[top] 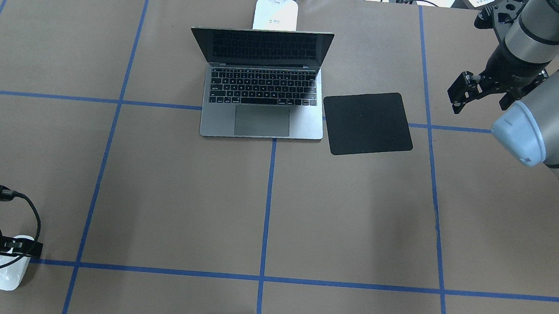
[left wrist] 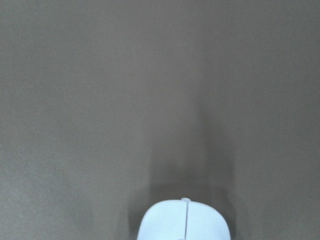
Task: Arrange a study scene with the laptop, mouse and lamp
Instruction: 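Lower the left gripper onto the white mouse and grasp it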
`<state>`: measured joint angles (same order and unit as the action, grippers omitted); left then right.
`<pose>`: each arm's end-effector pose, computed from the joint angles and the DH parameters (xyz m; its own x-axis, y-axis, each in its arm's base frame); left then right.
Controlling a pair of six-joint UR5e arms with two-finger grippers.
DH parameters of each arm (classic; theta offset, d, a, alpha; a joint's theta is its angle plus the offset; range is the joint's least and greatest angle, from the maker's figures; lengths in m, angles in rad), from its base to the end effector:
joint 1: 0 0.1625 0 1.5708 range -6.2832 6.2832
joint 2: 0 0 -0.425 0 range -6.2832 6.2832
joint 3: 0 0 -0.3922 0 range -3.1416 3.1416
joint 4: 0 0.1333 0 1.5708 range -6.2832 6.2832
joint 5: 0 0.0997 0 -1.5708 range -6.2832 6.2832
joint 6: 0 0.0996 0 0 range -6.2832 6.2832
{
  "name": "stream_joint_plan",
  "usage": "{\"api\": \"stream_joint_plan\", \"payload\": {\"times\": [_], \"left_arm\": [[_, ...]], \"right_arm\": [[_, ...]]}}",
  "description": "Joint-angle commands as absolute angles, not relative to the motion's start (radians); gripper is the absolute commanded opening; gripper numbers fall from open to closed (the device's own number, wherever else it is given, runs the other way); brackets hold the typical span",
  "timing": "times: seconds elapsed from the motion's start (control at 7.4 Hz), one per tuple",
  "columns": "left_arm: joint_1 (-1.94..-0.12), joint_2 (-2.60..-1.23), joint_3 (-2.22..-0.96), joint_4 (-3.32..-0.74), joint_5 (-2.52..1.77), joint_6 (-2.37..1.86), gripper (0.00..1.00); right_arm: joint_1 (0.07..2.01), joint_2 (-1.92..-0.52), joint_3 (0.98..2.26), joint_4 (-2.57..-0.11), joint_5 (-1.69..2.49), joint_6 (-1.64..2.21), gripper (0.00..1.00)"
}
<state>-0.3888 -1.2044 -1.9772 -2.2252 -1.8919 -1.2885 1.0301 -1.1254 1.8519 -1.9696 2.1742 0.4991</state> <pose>0.3100 -0.2371 0.5524 0.7311 -0.0138 -0.6822 -0.0321 0.9980 -0.0547 -0.2415 -0.5514 0.3311 0.7706 -0.1211 0.6258 0.1350 0.9905 0.0255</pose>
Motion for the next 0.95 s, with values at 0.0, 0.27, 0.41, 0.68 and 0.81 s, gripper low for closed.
{"api": "stream_joint_plan", "payload": {"times": [0.0, 0.27, 0.41, 0.68, 0.81], "left_arm": [[-0.341, -1.203, -1.977, -2.227, -1.862, -1.293, 1.0], [-0.336, -1.178, -2.002, -2.232, -1.864, -1.289, 0.97], [-0.337, -1.163, -2.016, -2.232, -1.864, -1.287, 0.84], [-0.337, -1.16, -2.016, -2.232, -1.865, -1.287, 0.54], [-0.337, -1.16, -2.016, -2.232, -1.865, -1.287, 0.45]], "right_arm": [[1.031, -1.126, 1.852, -1.97, 2.174, 0.499, 1.0], [1.031, -1.127, 1.852, -1.97, 2.172, 0.499, 1.0], [1.031, -1.127, 1.852, -1.97, 2.172, 0.499, 1.0], [1.029, -1.127, 1.852, -1.97, 2.172, 0.499, 1.0], [1.029, -1.127, 1.852, -1.97, 2.172, 0.499, 1.0]]}}
